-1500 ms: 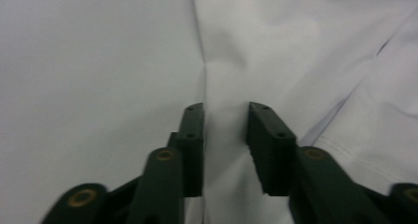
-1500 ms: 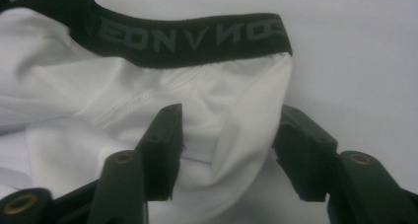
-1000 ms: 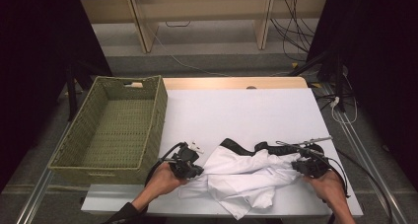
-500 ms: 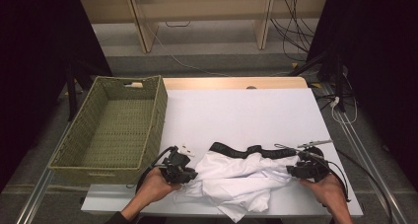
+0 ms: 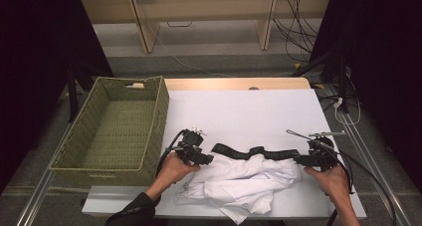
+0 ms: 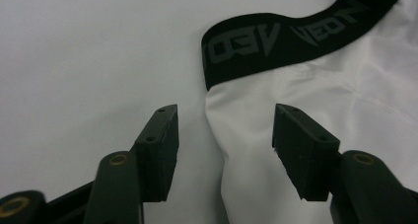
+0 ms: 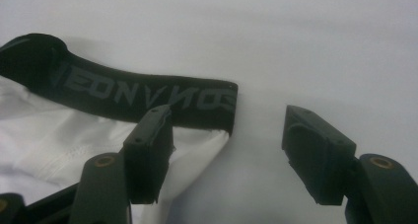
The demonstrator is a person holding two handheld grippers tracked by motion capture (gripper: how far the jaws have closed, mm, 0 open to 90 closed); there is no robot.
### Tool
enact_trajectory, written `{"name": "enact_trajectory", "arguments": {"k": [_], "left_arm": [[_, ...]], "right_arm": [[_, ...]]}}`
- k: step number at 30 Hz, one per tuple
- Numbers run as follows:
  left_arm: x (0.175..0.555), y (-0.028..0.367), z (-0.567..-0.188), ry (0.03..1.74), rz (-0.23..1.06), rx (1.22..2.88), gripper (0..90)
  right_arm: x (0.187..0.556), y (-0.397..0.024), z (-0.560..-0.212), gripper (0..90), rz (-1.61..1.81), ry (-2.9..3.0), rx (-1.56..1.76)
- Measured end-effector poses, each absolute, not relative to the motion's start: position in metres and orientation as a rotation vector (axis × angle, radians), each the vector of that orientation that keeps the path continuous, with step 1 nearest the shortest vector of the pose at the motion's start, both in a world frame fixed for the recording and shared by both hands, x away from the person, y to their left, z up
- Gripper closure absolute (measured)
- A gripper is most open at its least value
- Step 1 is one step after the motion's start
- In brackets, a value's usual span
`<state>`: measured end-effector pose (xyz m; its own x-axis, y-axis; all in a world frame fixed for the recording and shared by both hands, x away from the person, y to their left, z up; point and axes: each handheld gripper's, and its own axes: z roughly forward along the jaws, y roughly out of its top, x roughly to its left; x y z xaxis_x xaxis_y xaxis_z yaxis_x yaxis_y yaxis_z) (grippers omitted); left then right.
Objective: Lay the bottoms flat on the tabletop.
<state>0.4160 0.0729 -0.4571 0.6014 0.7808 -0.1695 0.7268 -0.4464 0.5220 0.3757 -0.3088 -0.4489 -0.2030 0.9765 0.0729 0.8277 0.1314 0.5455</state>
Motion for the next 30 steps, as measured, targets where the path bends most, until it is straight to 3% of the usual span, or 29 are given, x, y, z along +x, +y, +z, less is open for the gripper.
{"name": "enact_trajectory", "arguments": {"k": [10,16,22,27,30], "left_arm": [[0.437,0.059,-0.467,1.238,0.086,2.296,36.4],[0.437,0.053,-0.470,1.233,0.066,2.316,37.5],[0.437,0.045,-0.470,1.219,0.085,2.308,53.8],[0.438,0.046,-0.471,1.190,0.087,2.294,84.8],[0.437,0.051,-0.465,1.180,0.114,2.265,86.7]], "right_arm": [[0.388,-0.300,-0.461,46.3,0.620,2.199,1.773],[0.388,-0.299,-0.461,54.0,0.620,2.221,1.775],[0.388,-0.296,-0.462,66.0,0.612,2.238,1.754],[0.387,-0.297,-0.462,82.7,0.639,2.251,1.743],[0.386,-0.298,-0.458,84.9,0.679,2.228,1.737]]}}
